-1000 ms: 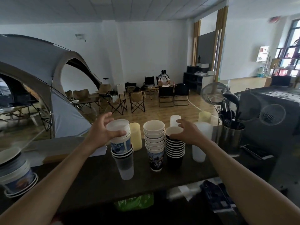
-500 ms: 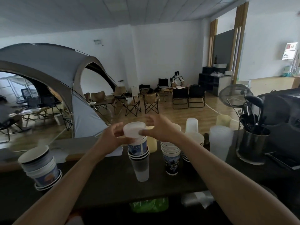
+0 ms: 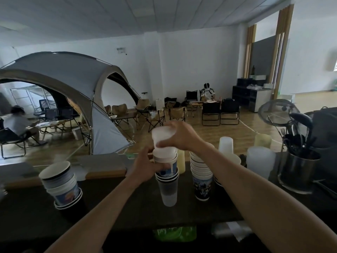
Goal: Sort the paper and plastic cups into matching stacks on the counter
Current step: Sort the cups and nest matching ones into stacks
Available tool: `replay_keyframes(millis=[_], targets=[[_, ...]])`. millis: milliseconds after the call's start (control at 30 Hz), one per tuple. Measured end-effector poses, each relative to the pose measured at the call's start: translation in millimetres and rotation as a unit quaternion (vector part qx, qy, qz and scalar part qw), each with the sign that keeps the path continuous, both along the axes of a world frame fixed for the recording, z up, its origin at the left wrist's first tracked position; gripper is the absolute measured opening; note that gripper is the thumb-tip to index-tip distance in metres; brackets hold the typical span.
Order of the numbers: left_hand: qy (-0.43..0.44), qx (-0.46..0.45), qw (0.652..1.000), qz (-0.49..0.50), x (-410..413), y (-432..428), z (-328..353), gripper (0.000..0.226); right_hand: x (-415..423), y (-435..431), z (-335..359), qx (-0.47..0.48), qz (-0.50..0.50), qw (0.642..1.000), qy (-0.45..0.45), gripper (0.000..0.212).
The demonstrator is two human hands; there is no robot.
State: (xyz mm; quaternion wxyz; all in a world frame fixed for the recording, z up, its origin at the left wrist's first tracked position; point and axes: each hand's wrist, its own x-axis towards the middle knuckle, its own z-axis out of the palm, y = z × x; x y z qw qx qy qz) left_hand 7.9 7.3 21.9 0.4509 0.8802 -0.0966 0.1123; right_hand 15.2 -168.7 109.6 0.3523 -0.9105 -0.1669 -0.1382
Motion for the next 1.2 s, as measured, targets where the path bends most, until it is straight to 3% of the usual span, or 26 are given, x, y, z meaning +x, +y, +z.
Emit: replay_keyframes(millis=[100, 167, 300, 400, 600, 800, 900, 1200], targets=[[-0.002, 0.018, 1.0, -0.01, 2, 3, 2, 0.096, -7, -22, 33, 0.075, -0.013, 0.996, -0.05, 0.082], [0.003, 0.027, 0.999, -0.028, 3, 6, 3, 0.105, -14, -48, 56, 0.111, -0.038, 0.988, -0.1, 0.078], [0.019, 0.061, 0.996, -0.066, 5, 5, 11, 0.114, -28, -122, 75, 0.059, -0.138, 0.976, -0.157, 0.08], [0.031, 0.024, 0.996, -0.081, 6, -3, 21, 0.132, -31, -178, 61, 0.011, -0.223, 0.966, -0.126, 0.085], [0.004, 0.001, 0.996, -0.092, 13, -7, 18, 0.123, -40, -247, 16, 0.022, -0.29, 0.952, -0.098, 0.079], [0.012, -0.029, 0.996, -0.083, 11, -7, 17, 0.093, -34, -259, -6, 0.035, -0.318, 0.942, -0.101, 0.073], [0.013, -0.022, 0.996, -0.085, 10, -10, 17, 0.068, -28, -258, -7, 0.038, -0.32, 0.941, -0.102, 0.075], [0.006, -0.02, 0.998, -0.058, 15, -4, 8, 0.07, -14, -250, -16, 0.063, -0.321, 0.942, -0.079, 0.08]])
